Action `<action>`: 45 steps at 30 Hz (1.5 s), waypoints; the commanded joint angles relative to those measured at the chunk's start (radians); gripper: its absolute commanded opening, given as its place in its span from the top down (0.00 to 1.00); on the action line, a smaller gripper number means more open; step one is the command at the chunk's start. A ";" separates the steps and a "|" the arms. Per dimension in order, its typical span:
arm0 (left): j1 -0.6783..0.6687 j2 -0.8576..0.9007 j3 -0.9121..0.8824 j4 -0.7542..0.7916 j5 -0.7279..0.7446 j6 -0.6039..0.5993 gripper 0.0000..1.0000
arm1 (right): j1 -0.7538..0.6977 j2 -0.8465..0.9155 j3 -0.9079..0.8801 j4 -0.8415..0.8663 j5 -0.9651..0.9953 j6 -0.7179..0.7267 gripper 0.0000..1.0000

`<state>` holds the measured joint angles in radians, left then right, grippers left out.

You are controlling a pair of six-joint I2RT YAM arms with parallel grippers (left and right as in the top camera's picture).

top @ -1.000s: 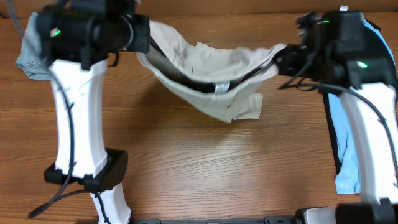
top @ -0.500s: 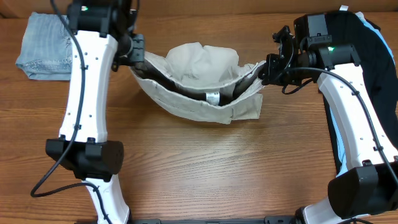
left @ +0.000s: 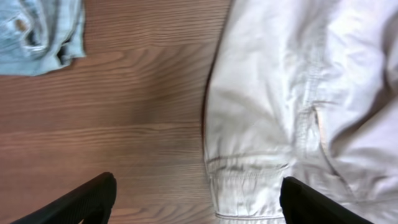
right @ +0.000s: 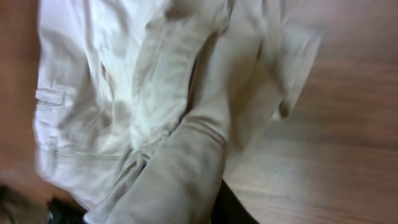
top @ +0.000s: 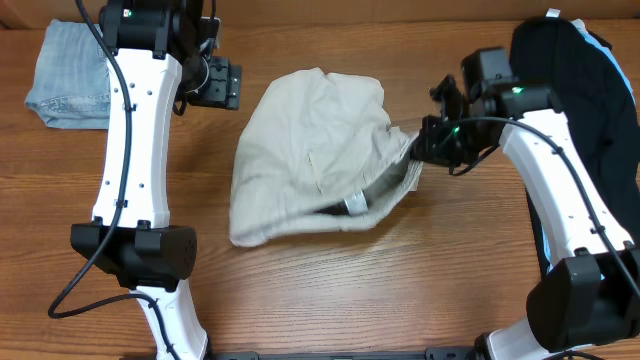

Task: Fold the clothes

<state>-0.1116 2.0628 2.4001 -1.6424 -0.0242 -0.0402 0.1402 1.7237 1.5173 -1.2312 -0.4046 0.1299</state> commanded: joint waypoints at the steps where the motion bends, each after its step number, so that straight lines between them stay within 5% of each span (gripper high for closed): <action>1: -0.010 -0.023 0.008 -0.002 0.103 0.114 0.12 | 0.050 -0.016 -0.055 -0.014 -0.080 -0.009 0.82; 10: -0.010 -0.023 0.006 -0.018 0.149 0.153 0.13 | 0.266 -0.048 -0.064 -0.101 -0.128 -0.047 0.69; 18: -0.035 -0.023 -0.115 -0.009 0.264 0.220 0.19 | 0.237 -0.167 -0.064 -0.113 0.020 0.066 0.62; 27: -0.192 -0.023 -0.410 0.103 0.293 0.232 0.19 | -0.007 -0.210 -0.064 -0.036 0.067 0.083 0.00; 32: -0.290 -0.023 -0.543 0.112 0.271 0.207 0.24 | -0.079 -0.210 -0.064 0.027 0.062 0.083 0.00; 38: -0.348 -0.023 -0.721 0.216 0.288 0.075 0.47 | -0.092 -0.209 -0.064 0.050 0.064 0.076 0.00; 45: -0.436 -0.023 -0.829 0.311 0.217 -0.033 0.45 | -0.092 -0.209 -0.064 0.060 0.064 0.076 0.00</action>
<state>-0.4980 2.0594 1.6066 -1.3540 0.2432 0.0231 0.0521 1.5215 1.4551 -1.1763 -0.3477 0.2089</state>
